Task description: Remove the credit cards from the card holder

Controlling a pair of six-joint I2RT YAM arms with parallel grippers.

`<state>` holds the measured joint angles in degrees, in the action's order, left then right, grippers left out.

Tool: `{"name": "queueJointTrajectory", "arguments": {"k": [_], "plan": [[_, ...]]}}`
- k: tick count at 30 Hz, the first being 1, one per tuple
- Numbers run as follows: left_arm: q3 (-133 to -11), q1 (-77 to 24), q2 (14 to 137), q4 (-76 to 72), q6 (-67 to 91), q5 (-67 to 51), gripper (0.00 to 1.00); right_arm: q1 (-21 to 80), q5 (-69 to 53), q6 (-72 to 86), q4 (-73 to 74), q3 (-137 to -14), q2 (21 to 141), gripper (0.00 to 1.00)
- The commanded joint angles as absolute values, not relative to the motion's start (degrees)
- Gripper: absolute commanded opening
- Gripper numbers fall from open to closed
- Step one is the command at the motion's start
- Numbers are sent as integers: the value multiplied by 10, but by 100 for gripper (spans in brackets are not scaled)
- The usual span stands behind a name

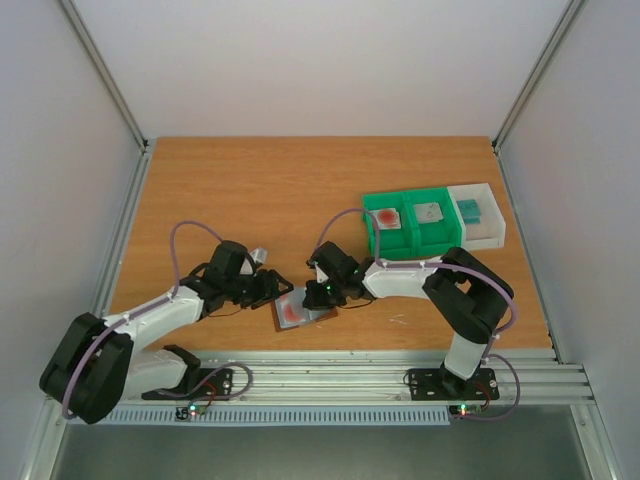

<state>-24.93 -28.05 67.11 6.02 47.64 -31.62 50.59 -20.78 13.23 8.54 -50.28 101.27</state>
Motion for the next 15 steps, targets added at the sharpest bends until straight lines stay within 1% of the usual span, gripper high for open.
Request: {"name": "queueJointTrajectory", "arguments": {"k": [1, 7, 9, 15], "plan": [[-240, -281, 695, 6, 479, -329, 56, 510, -206, 155, 76, -479, 1028, 1], [-236, -281, 723, -24, 479, -331, 51, 509, -206, 157, 73, -476, 1028, 1], [-236, -281, 733, -36, 481, -336, 48, 509, -209, 159, 73, -476, 1028, 1], [-238, -281, 761, -66, 493, -349, 31, 509, -223, 169, 63, -475, 1020, 3]]}}
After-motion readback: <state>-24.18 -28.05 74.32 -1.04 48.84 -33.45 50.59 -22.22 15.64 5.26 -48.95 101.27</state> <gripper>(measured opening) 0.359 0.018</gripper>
